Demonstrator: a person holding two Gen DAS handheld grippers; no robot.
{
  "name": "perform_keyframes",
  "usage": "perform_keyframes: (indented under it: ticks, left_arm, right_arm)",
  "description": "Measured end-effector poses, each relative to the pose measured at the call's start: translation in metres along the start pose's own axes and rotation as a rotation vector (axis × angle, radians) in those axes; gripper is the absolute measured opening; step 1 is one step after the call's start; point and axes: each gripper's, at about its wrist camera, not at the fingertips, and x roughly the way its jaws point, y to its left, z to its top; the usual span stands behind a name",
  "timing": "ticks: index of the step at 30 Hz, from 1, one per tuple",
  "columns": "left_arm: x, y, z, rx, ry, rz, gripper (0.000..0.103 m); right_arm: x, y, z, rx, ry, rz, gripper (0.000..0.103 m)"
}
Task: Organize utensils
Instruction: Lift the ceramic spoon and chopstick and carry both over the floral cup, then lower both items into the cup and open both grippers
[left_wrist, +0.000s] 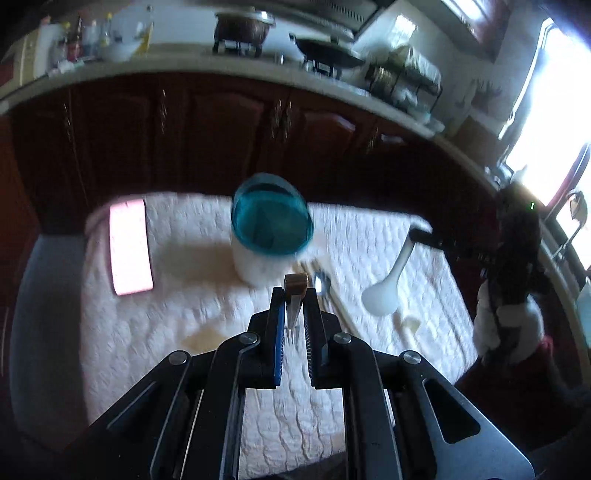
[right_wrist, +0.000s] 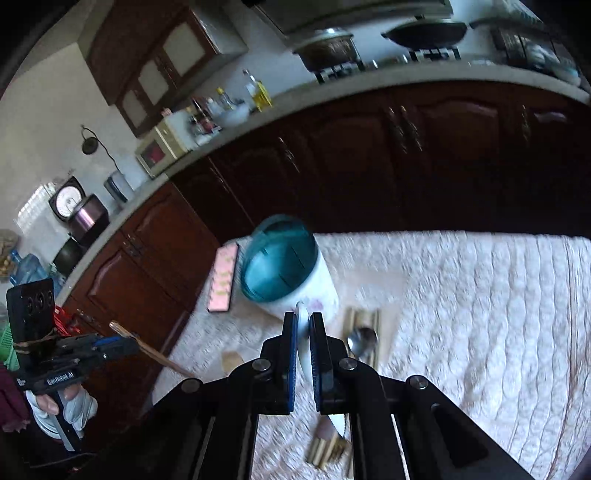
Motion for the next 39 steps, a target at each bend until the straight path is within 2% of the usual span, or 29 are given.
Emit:
perform_keyframes:
  ticks: [7, 16, 21, 25, 39]
  left_arm:
    - [-0.022, -0.001, 0.060, 0.008, -0.130, 0.019, 0.009]
    - [-0.003, 0.001, 0.117, 0.003, -0.221, 0.072, 0.009]
    - [0.031, 0.009, 0.131, -0.020, -0.204, 0.091, 0.009]
    - [0.061, 0.013, 0.133, -0.020, -0.190, 0.144, 0.009]
    - [0.131, 0.032, 0.107, -0.041, -0.082, 0.202, 0.008]
  right_arm:
    - [-0.002, 0.023, 0.039, -0.025, -0.076, 0.027, 0.006]
    - [0.024, 0.044, 0.087, -0.062, -0.136, 0.039, 0.006]
    - [0.056, 0.044, 0.102, -0.055, -0.143, 0.030, 0.006]
    - [0.082, 0.036, 0.108, -0.046, -0.143, 0.028, 0.006]
    - [0.151, 0.002, 0.086, 0.038, -0.042, 0.040, 0.006]
